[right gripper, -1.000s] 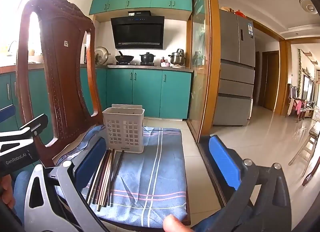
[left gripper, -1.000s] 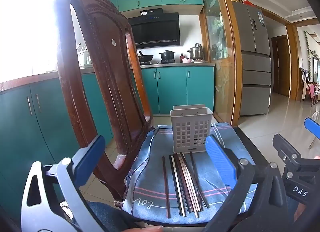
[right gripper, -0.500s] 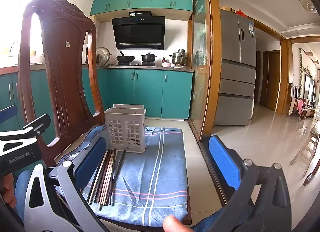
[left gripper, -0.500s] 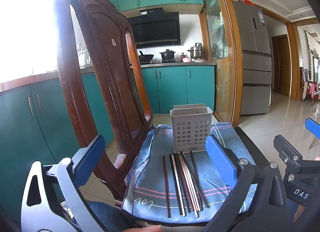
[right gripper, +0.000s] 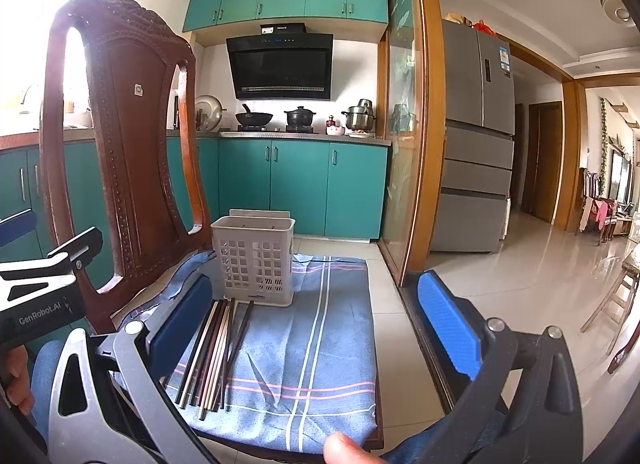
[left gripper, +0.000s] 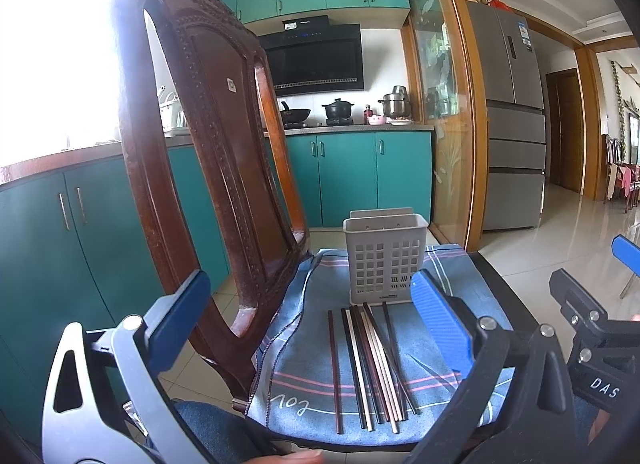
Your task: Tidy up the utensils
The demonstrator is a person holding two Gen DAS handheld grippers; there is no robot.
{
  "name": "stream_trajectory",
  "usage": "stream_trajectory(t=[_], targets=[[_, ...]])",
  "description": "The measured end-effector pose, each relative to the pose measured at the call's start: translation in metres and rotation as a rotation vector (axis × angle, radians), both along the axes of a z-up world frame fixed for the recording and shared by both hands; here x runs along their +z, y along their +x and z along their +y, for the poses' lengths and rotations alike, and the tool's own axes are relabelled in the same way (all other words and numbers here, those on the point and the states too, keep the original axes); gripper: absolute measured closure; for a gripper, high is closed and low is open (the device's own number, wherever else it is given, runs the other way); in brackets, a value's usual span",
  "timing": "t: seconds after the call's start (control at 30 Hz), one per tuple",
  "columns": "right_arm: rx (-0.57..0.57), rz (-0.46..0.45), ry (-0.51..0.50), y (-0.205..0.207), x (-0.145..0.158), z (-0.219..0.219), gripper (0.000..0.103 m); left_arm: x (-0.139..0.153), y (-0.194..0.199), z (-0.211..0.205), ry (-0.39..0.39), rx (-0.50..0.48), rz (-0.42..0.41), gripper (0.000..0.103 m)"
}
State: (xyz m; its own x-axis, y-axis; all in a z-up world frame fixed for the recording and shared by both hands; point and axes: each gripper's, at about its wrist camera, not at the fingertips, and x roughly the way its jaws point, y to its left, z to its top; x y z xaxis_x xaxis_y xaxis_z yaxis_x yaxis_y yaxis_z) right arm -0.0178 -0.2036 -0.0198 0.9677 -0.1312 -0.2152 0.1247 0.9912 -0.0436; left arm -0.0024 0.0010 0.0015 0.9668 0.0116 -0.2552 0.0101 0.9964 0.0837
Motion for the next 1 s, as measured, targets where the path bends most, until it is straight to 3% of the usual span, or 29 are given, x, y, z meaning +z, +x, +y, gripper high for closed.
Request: stream_trajectory(t=[0.47,1.0], targets=[[-0.012,-0.02,-0.044,-0.002,0.004,0.009,0.003,0.0,0.0,0.006,-0.019,-0.01,0.009,0.003],[-0.003,-0.008,-0.024,-0.002,0.005,0.01,0.003,0.0,-0.001,0.003,-0.022,-0.019,0.011,0.003]])
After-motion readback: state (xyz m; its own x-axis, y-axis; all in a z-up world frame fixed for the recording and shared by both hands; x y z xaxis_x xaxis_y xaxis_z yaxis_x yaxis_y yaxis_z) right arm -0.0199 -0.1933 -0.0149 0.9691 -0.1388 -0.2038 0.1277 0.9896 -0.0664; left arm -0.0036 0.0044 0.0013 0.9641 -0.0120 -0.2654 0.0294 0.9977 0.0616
